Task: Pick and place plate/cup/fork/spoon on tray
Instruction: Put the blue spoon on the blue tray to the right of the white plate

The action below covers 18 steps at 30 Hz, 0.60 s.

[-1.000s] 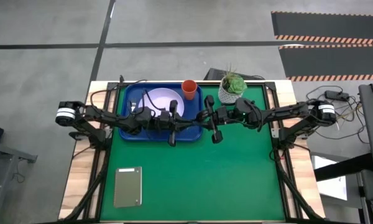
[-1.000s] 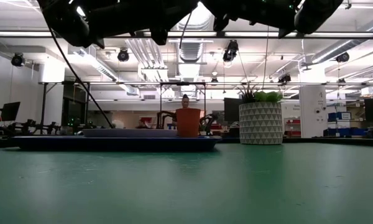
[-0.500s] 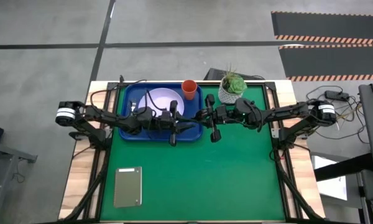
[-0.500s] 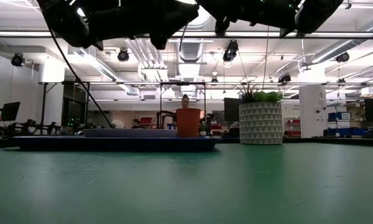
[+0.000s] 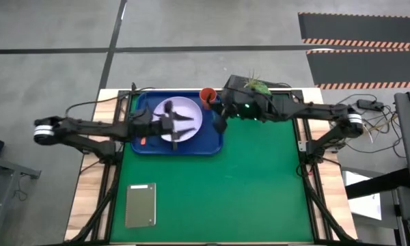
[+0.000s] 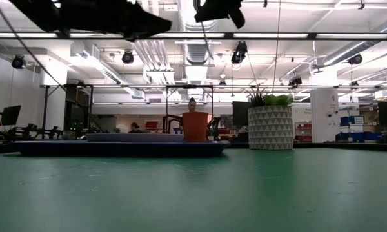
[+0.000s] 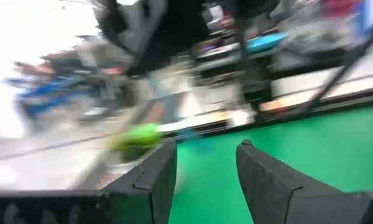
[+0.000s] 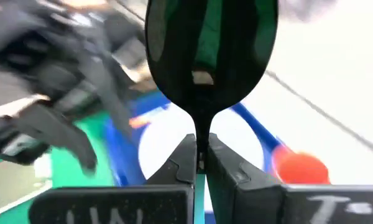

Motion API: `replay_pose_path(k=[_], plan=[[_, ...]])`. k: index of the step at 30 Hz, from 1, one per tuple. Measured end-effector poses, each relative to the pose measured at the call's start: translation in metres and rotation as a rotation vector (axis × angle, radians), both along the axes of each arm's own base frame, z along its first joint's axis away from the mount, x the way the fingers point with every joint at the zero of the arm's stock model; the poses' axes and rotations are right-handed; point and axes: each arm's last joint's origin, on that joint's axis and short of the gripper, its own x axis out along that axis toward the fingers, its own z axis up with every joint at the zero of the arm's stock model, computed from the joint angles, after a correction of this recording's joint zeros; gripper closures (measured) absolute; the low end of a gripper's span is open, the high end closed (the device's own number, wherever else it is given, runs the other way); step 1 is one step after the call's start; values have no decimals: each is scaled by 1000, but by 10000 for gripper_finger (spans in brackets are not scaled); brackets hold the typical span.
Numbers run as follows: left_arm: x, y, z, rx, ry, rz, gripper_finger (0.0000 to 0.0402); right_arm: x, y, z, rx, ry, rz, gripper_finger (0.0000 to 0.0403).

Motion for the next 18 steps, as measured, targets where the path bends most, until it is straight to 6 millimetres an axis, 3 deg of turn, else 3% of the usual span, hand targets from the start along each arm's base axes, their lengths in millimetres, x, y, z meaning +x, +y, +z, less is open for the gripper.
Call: replay_pose_path(k=[3, 7, 11, 18], plan=[[-20, 2, 8, 118, -15, 180, 255, 12, -6, 13, 143, 102, -136, 393], [-40, 3, 19, 170, -65, 329, 255, 36, -15, 14, 361, 209, -273, 392], [-56, 1, 20, 170, -102, 344, 255, 58, -28, 1, 566, 335, -384, 392], [-84, -3, 33, 216, -204, 362, 255, 73, -49, -32, 822, 533, -618, 391]])
